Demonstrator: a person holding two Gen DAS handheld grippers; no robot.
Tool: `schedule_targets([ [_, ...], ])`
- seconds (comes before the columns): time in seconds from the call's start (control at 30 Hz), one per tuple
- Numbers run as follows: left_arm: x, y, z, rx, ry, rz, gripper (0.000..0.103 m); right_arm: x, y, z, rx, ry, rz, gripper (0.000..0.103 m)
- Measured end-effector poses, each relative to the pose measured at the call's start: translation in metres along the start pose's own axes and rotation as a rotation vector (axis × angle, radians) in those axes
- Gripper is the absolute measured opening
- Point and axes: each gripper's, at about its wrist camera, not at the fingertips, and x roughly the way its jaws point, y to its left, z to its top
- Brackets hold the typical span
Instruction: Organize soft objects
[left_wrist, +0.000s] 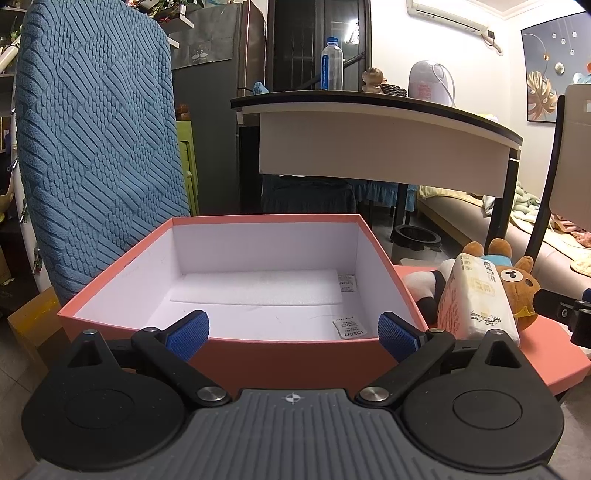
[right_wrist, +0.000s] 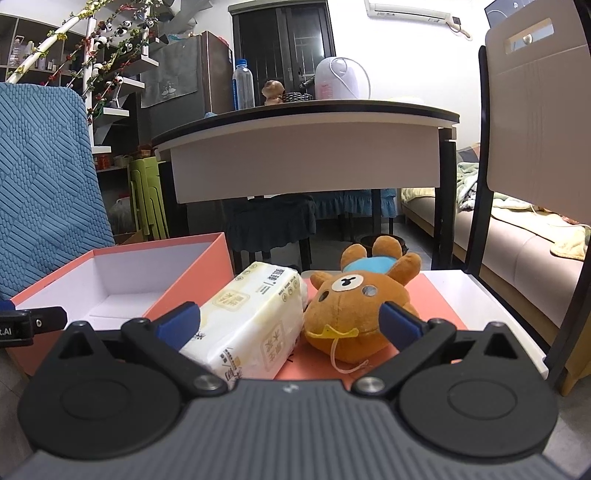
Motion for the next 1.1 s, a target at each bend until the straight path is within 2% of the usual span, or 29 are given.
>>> schedule_targets([
  [0.87,-0.003,-0.002,-0.001,0.016,-0.026,-0.017,0.099,-0.002,-0.005,0.004,0.022,-0.018,-0.014,0.103],
  [0.97,-0.005,-0.011,-0.003,0.07,-0.053,-0.062,0.099,-0.002,-0.015,0.01,0.043,-0.052,-0.045,0.103],
  [1.1,-0.005,-0.031,-0.002,0.136,-0.051,-0.184,0.099,-0.001,-0.032,0.019,0.068,-0.097,-0.098,0.103],
])
